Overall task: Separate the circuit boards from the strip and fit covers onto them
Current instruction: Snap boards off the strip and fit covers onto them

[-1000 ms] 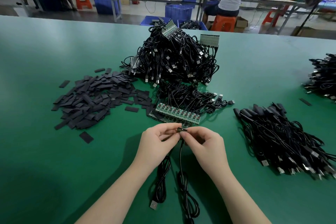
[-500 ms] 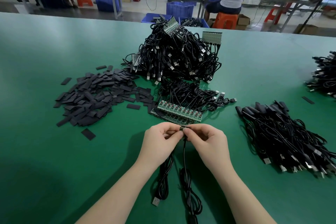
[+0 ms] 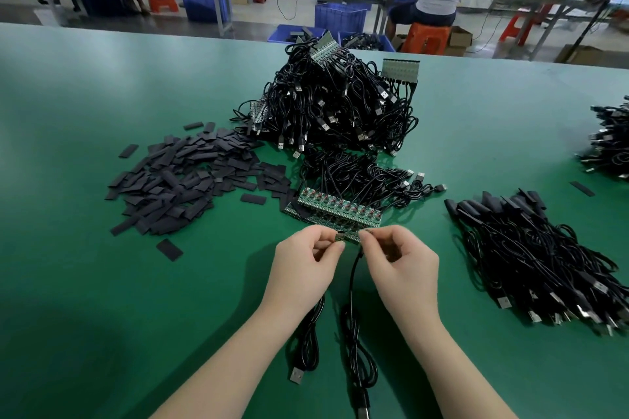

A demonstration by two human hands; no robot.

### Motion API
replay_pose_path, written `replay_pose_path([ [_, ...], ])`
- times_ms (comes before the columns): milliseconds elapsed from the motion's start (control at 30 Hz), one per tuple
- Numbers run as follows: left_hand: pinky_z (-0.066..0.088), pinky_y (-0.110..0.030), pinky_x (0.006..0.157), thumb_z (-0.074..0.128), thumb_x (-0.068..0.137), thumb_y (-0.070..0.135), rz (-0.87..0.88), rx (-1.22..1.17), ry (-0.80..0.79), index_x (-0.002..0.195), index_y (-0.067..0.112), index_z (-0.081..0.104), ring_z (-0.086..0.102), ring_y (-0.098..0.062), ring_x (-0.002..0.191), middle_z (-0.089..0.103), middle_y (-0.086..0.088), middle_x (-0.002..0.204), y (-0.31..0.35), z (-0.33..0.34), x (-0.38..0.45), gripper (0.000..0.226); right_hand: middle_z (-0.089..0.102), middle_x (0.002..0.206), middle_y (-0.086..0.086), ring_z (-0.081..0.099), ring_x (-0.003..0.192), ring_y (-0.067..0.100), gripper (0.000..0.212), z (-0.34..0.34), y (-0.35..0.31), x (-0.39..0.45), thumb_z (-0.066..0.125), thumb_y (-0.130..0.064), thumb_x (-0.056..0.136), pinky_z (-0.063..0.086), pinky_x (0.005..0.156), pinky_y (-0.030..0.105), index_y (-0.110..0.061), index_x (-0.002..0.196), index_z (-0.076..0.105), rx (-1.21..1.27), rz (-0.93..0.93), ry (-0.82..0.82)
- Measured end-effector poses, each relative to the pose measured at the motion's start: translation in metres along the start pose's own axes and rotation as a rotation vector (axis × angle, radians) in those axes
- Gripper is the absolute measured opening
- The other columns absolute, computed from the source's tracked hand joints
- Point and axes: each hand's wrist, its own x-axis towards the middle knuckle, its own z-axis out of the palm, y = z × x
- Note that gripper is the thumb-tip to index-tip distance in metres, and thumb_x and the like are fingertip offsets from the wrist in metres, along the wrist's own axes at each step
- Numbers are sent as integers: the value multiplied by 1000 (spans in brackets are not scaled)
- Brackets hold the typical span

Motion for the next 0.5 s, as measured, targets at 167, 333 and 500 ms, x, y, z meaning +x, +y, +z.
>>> replay_pose_path([
  [167,48,-20,78,59,94,29,72,332,-135,132,33,54,54,1,88,58,19,103,-5,-3,-2,38,62,79,-8,58,64,17,19,-18,-11,8,59,-20,98,50,58,36,-37,89,59,154,-74,278],
  [333,45,-26,96,55,95,45,67,228,-39,129,34,57,50,-1,109,50,18,126,1,-9,-1,36,61,87,-12,66,69,26,18,-29,-52,16,57,-18,98,51,58,33,-36,96,59,272,-251,362],
  [500,36,-15,101,38,101,33,341,13,407,124,25,56,48,7,116,51,29,118,14,-24,7,30,66,88,-9,73,77,20,15,-19,-101,22,61,-12,96,55,64,26,-26,94,64,462,-276,92],
])
